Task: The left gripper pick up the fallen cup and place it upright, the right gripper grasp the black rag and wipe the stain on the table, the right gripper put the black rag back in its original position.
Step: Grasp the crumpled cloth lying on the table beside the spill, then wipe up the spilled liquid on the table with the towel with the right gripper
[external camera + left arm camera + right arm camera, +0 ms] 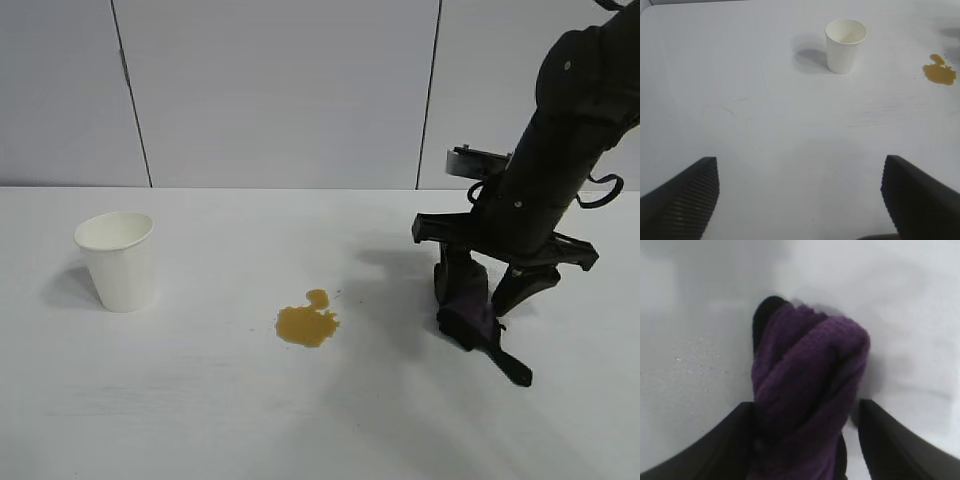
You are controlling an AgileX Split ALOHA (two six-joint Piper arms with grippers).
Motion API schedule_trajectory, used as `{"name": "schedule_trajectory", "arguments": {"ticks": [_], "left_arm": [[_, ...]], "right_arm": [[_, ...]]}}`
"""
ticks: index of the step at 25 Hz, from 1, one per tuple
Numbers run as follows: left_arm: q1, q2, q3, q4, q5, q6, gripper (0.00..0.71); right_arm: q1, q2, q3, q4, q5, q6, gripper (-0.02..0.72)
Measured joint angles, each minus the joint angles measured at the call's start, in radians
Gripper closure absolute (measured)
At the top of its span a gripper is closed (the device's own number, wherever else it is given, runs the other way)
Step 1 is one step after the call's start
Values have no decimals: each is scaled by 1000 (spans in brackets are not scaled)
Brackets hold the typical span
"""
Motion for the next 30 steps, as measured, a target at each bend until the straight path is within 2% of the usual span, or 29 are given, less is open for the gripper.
{"name": "schedule_trajectory", "arguments": {"ticks": [3,4,6,8,11,21,25,30], "left_arm": [[0,0,0,0,0,0,77],[0,0,0,0,0,0,77],[0,0,0,0,0,0,77],[0,0,0,0,0,0,77],[0,0,0,0,0,0,77],[0,0,0,3,0,0,77],[0,0,0,3,0,0,77],[0,0,0,3,0,0,77]], "right_arm": [[0,1,-1,3,2,0,323],[0,2,-1,8,2,0,372],[0,2,-1,14,5,0,524],[0,0,-1,20,7,0,605],[0,-7,-5,22,31,0,605],[1,-73,-199,22,301,-33,605],[41,-77,-214,22,304,-35,605],[177,-77,-214,30,221,-38,605]]}}
